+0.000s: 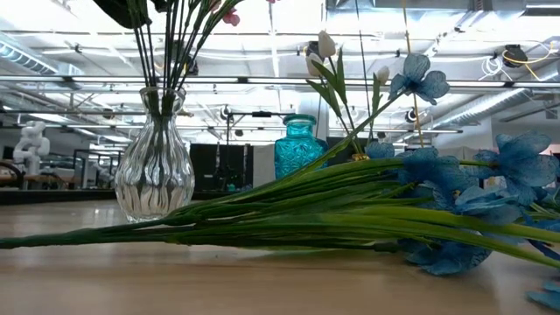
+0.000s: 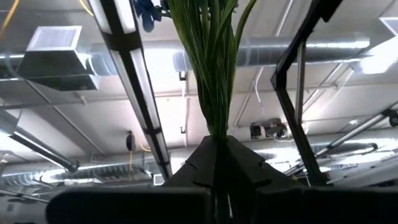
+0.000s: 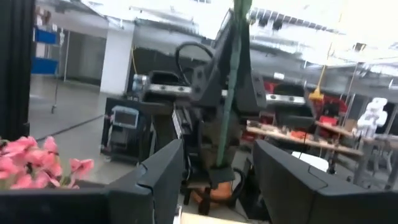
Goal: Sort flowers into vase by color
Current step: Put the top blue flowers into the blue vase
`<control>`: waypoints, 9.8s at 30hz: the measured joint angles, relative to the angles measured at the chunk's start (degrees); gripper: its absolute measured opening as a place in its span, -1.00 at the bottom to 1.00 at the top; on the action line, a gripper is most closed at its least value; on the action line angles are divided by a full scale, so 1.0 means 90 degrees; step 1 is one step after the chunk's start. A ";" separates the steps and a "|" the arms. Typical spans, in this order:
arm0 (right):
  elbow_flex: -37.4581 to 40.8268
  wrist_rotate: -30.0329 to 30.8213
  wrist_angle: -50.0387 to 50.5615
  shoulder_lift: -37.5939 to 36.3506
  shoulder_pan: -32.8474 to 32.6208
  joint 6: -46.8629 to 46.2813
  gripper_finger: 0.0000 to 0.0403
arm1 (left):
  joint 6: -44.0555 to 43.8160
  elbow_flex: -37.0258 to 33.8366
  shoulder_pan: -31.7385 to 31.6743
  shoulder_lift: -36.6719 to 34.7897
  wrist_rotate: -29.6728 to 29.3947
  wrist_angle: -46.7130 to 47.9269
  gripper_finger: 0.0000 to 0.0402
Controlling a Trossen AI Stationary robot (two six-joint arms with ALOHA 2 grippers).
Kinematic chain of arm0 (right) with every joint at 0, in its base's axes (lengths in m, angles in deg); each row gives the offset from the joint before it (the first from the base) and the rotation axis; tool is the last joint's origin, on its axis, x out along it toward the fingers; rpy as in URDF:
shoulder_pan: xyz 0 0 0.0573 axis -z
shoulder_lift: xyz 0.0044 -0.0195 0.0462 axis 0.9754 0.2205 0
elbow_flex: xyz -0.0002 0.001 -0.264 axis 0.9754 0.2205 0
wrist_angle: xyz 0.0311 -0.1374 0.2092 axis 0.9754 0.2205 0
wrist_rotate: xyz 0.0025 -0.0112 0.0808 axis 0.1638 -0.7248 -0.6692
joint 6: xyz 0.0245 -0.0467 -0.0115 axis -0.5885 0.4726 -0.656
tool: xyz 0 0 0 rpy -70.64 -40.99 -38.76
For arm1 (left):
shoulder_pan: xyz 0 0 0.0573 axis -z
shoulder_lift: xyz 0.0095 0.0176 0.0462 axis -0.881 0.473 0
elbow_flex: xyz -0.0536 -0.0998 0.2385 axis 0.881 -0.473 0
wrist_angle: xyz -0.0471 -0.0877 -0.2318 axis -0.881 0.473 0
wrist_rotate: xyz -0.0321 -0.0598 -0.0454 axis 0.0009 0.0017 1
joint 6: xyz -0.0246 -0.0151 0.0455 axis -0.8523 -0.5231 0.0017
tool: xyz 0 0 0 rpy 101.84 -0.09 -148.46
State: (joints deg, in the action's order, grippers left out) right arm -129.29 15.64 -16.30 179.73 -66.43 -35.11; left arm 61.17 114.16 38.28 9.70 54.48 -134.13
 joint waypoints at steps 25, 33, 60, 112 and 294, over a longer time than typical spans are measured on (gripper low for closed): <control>-0.1072 -0.0491 0.0958 0.0686 -0.0005 -0.0002 -0.07 | 0.0489 0.0132 0.0298 0.0147 0.0092 0.0298 -0.89; -0.1072 -0.0474 0.0954 0.0686 -0.0007 -0.0003 -0.24 | 0.0823 0.0132 0.0474 0.0345 -0.0076 0.0272 -0.89; -0.1072 -0.0312 0.1133 0.0686 0.0050 0.0043 -0.99 | 0.0608 0.0132 0.0542 0.0394 -0.0044 0.0456 -0.81; -0.1072 0.0408 0.4561 -0.0163 0.0376 0.0188 -1.00 | 0.2448 0.0132 0.0386 -0.1676 -0.1585 0.6819 -0.89; 0.2096 0.0371 0.5392 -0.3622 -0.0682 -0.0751 -0.03 | 0.1822 -0.0349 -0.1148 -0.2026 -0.0029 0.6213 -0.82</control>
State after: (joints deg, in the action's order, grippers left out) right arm -110.43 18.99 32.23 147.13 -72.57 -41.87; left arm 77.57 111.02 27.94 -8.53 54.22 -78.22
